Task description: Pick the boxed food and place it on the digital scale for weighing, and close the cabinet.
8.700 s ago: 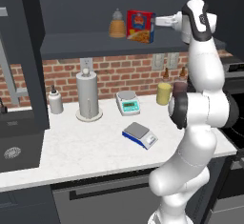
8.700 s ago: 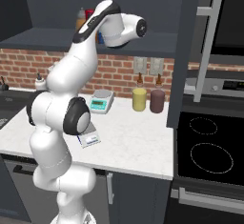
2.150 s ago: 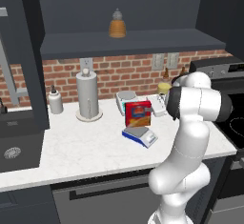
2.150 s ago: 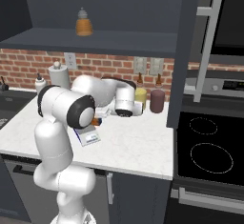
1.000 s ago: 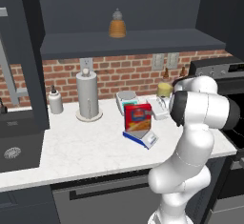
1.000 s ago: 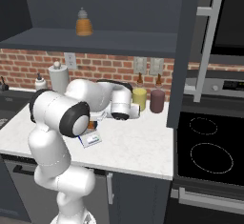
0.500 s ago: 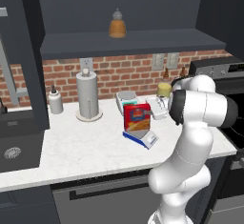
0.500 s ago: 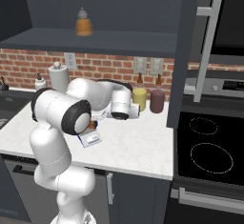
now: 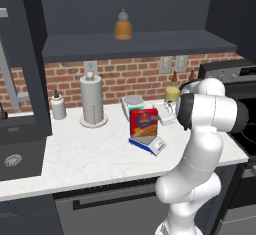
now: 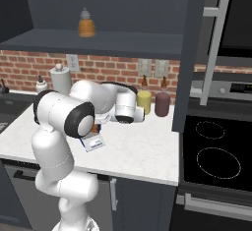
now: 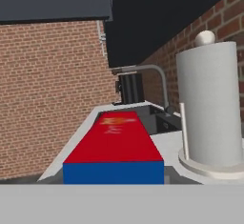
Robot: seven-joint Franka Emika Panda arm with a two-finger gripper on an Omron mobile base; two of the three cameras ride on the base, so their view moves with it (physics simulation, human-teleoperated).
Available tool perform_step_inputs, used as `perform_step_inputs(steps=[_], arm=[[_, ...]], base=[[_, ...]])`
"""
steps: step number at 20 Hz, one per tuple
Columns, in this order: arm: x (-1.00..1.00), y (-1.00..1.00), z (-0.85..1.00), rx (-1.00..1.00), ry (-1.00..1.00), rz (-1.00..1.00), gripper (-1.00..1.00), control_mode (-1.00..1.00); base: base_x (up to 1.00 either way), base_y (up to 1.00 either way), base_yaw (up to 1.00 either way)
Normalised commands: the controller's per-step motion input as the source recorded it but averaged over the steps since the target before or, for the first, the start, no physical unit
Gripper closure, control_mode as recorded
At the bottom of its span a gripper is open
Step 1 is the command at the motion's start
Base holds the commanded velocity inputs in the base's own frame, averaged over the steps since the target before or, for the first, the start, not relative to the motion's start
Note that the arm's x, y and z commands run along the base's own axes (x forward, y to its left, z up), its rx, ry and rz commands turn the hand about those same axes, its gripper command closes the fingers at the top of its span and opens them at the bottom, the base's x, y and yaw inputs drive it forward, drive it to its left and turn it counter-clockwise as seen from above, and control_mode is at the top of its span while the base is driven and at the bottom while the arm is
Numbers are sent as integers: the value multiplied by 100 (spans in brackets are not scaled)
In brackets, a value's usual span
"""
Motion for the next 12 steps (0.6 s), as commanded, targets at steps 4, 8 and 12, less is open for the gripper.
perform_step_inputs(steps=[4,8,12], arm=[[-12,0,0,0,0,0,-100,-100],[-15,0,0,0,0,0,-100,-100],[-3,0,0,0,0,0,-100,-100]], base=[[0,0,0],[0,0,0],[0,0,0]])
